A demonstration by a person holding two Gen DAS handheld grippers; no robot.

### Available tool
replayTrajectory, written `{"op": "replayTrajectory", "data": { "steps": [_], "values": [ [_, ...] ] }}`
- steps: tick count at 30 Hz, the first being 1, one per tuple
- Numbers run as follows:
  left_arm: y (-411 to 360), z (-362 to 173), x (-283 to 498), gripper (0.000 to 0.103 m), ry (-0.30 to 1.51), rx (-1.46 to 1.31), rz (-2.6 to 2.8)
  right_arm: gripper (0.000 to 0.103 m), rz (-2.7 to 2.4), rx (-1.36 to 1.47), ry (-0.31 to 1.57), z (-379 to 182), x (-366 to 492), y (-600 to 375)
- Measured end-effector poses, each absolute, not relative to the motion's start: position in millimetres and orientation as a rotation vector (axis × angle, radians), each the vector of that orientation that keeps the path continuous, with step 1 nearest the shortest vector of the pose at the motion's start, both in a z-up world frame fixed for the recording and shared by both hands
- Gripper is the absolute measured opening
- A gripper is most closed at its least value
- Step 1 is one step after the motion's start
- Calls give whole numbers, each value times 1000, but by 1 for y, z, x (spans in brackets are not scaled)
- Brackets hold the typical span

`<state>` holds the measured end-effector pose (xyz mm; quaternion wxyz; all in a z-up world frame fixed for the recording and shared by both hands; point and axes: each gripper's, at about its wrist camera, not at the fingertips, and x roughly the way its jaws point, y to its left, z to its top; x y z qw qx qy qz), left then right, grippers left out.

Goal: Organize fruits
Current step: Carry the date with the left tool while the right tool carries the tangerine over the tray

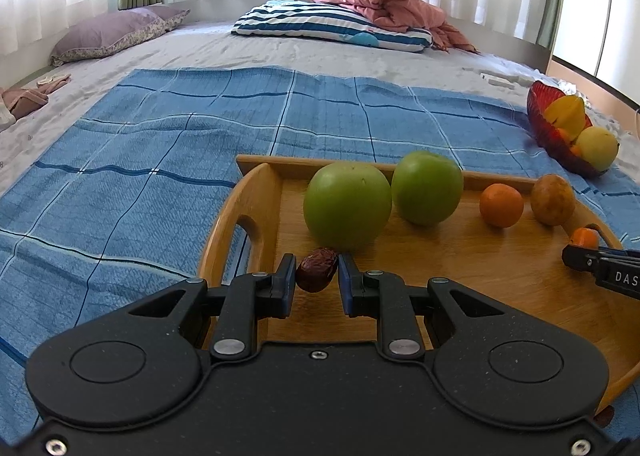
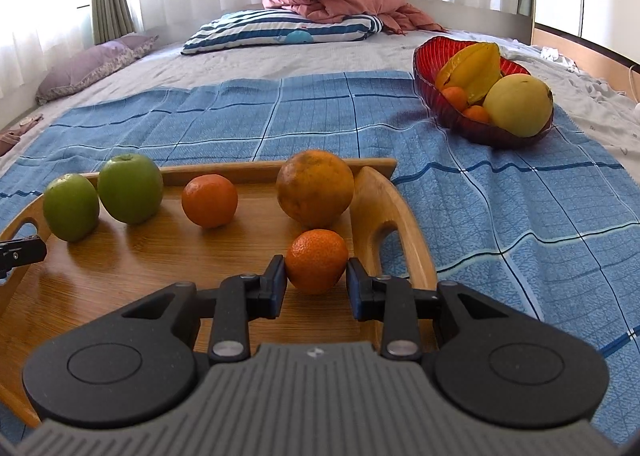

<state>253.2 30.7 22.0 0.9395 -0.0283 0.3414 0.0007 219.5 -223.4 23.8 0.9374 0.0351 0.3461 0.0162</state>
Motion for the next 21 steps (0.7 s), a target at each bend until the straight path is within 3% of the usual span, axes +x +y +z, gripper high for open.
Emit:
{"op": "replayTrajectory", "data": {
  "steps": [21],
  "values": [
    [29,12,257,22,712,-49,15,36,34,69,703,22,219,-221]
  ]
}}
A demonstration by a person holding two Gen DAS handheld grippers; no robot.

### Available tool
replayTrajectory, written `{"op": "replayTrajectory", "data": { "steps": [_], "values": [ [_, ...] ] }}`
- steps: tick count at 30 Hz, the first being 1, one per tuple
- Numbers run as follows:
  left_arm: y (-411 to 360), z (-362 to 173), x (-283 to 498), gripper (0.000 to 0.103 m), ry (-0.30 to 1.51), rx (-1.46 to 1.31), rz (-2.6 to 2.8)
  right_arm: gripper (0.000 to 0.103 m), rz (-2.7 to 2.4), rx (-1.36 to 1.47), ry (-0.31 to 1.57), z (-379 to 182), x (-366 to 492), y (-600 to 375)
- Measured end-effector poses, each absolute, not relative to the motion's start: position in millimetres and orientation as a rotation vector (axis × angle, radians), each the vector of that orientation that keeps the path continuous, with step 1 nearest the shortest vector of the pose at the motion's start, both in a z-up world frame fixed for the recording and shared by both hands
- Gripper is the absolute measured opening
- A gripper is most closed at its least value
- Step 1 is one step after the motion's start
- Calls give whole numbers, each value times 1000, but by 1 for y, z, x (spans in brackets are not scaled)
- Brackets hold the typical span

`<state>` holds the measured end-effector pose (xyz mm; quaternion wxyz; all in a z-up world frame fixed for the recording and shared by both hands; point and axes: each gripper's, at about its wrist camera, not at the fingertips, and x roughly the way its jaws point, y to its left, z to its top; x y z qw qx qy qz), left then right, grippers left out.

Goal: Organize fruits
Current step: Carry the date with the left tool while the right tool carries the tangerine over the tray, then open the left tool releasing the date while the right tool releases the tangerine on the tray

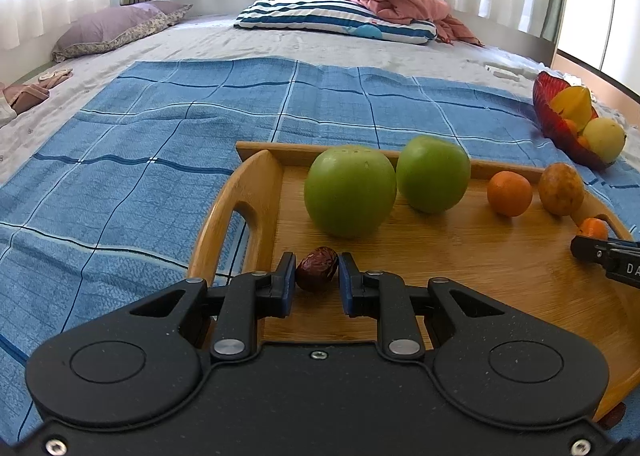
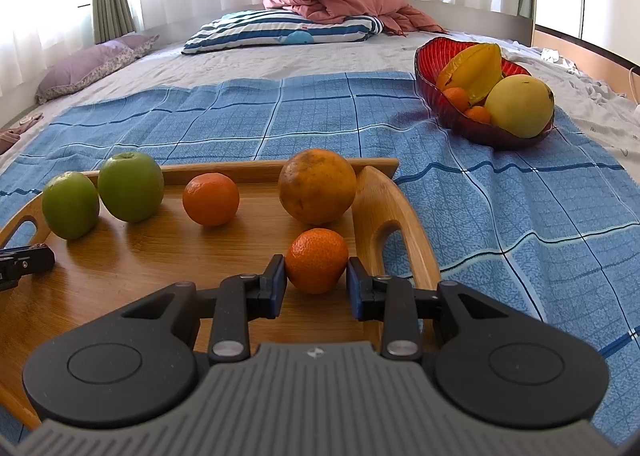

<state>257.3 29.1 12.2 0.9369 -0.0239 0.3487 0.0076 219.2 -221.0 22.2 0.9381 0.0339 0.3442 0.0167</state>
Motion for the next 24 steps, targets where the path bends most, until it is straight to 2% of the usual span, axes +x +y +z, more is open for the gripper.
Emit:
{"op": "replayTrajectory", "data": {
  "steps": [16,24],
  "values": [
    [29,12,258,22,714,-34,23,37,36,66,703,22,218,-221],
    [29,12,258,23,715,-33,24,41,33,64,704,22,218,-221]
  ]
}}
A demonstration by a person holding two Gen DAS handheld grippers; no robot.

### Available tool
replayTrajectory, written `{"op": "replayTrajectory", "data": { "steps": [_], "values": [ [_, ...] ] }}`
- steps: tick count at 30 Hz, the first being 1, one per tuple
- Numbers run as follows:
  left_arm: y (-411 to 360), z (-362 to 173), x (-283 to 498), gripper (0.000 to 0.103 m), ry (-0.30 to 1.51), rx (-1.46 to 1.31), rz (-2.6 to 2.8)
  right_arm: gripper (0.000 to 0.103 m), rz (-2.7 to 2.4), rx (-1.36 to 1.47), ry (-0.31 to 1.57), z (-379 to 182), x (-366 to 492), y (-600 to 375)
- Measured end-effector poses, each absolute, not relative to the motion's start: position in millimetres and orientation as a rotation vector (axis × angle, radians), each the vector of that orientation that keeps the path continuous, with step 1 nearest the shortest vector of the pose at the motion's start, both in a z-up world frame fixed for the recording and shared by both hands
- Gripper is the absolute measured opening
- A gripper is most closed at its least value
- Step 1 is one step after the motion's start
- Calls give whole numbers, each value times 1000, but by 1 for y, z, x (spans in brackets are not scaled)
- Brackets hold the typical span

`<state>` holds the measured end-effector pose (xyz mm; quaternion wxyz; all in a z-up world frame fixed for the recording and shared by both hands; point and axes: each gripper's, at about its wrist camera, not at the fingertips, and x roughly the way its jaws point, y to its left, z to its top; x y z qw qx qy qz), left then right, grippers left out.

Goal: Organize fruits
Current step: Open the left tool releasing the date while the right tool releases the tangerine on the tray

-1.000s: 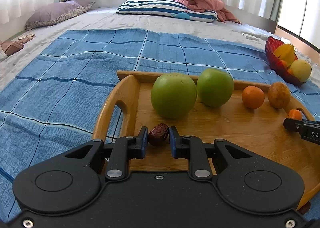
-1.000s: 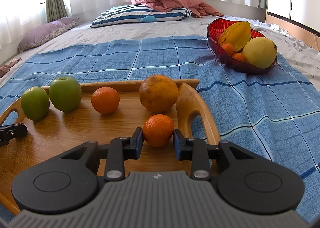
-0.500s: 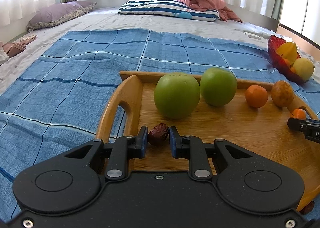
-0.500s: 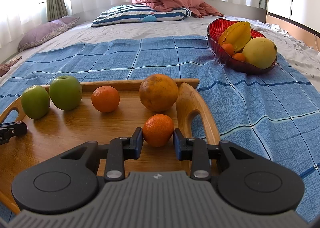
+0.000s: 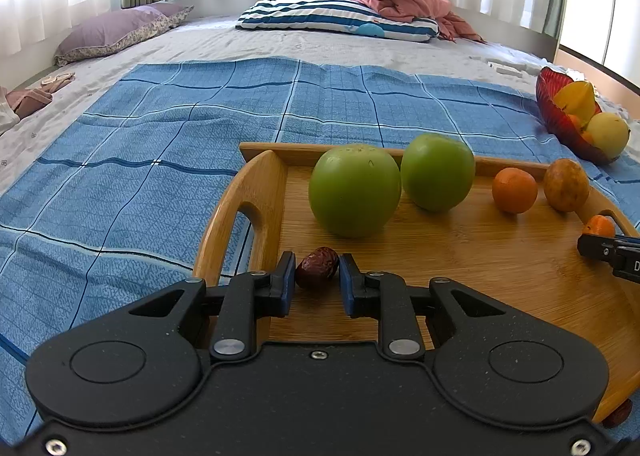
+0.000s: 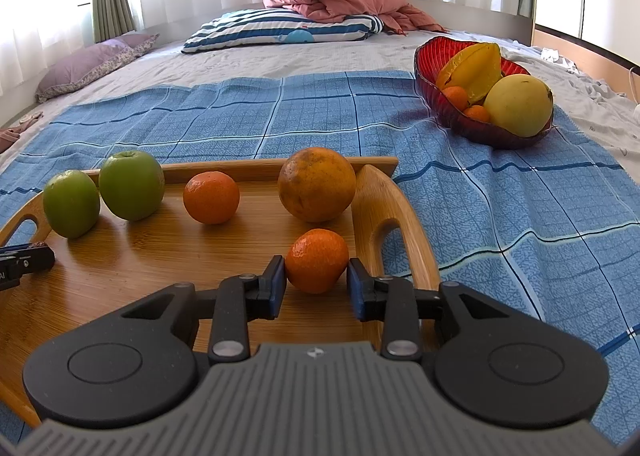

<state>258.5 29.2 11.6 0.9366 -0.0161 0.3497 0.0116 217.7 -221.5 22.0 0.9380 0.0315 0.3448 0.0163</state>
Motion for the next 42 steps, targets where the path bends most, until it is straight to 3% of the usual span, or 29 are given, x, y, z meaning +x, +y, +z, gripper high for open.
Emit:
{"op": "replayTrajectory", "data": {
  "steps": [4,9,13,23,28,42],
  "values": [
    [30,12,258,29,713,-33,26,41,33,65,703,22,217,-221],
    [31,14,256,36,714,-35,18,56,22,44,694,23,215,-221],
    [30,17,253,47,701,-28,16,59,17,38,684,26,212,-221],
    [29,31,233,62,673,-8,-7,72,25,12,654,33,198,-218],
    [29,38,218,77,649,0,-22,78,34,-12,634,37,187,-216],
    [24,51,168,94,592,13,-85,89,67,-46,576,48,153,-210]
  ]
}}
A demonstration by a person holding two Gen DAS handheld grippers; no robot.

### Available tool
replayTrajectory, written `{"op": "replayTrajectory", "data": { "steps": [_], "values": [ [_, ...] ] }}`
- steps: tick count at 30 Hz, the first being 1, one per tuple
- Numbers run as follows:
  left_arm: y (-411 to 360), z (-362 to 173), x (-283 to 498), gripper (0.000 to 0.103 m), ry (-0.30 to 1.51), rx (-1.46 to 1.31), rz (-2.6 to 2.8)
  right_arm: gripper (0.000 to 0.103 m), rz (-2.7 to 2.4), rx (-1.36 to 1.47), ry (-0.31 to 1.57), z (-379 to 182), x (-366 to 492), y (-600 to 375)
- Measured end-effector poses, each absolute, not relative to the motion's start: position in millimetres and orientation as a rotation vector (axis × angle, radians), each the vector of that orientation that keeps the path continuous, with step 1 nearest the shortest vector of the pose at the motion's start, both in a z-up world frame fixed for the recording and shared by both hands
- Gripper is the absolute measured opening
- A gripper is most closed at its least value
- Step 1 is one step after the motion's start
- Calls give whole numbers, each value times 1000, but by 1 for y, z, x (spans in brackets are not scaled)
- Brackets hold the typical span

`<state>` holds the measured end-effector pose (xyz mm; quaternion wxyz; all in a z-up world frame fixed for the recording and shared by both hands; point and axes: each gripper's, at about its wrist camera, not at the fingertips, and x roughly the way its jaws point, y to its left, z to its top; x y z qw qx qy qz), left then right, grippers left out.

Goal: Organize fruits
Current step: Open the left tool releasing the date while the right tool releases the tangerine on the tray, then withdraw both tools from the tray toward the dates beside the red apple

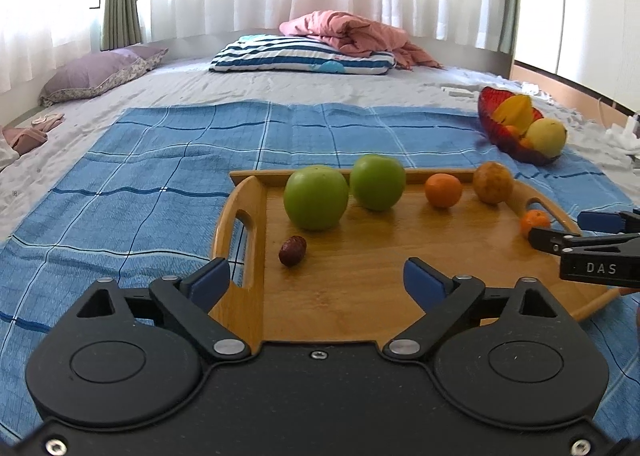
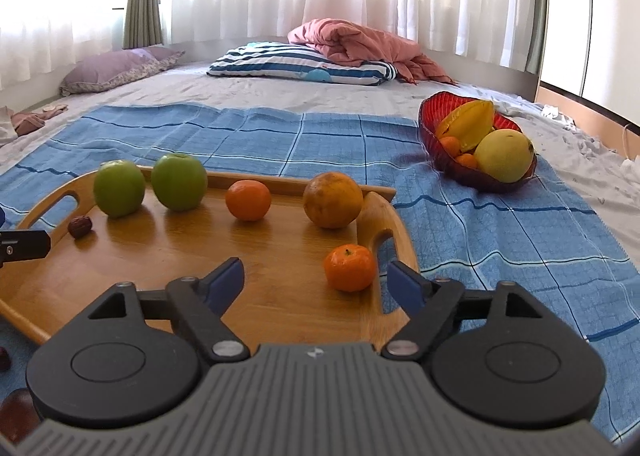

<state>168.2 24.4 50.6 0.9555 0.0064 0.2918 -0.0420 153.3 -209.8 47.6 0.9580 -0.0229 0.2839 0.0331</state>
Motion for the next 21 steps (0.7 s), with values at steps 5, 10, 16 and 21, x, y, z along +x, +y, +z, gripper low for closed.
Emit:
{"op": "replayTrajectory", "data": {
  "steps": [5,10,16,21],
  "values": [
    [24,52,150,96,572,30,-96,90,76,-51,555,49,138,-208],
    [26,52,135,98,561,20,-113,91,87,-56,539,48,124,-207],
    [29,48,118,99,566,23,-127,92,90,-40,520,49,108,-208],
    [33,44,106,100,568,11,-132,94,93,-41,506,48,96,-209]
  ]
}}
